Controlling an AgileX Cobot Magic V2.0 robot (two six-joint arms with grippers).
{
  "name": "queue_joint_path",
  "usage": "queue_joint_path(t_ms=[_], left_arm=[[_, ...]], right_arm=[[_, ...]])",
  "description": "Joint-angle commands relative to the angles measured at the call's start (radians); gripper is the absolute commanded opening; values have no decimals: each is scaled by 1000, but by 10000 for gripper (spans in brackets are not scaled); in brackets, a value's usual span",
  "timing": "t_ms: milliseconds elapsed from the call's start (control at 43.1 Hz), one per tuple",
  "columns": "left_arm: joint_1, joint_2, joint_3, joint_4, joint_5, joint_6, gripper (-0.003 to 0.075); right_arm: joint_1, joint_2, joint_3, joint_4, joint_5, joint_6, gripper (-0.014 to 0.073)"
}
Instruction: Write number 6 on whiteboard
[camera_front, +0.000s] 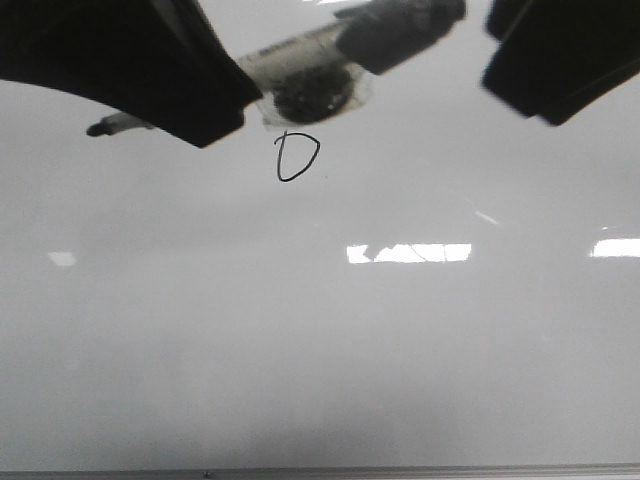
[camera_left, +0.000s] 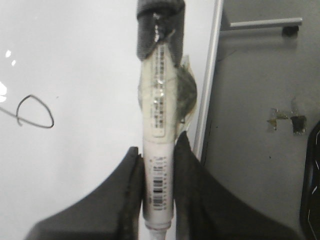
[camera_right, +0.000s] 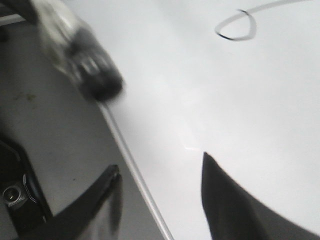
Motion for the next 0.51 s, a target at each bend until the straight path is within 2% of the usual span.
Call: queue_joint_path(t_ms=[0,93,255,371,487], left_arm=[[66,-77,9,-8,-85,-58,29],[153,-147,58,-15,-93,-106,29],[342,-274,151,-16,-95,-207,29],[478,-363,210,-16,-96,-283,29],[594,-437,257,-16,-100,-325,29]], right_arm=[[-79,-118,18,-76,-56,107,352],[-176,-226,86,-77,-93,201,314],[-326,-386,230,-80,-146,354,158],[-391,-474,323,-77,-193,387,41],[-406,-543,387,-76,-244,387,-53]])
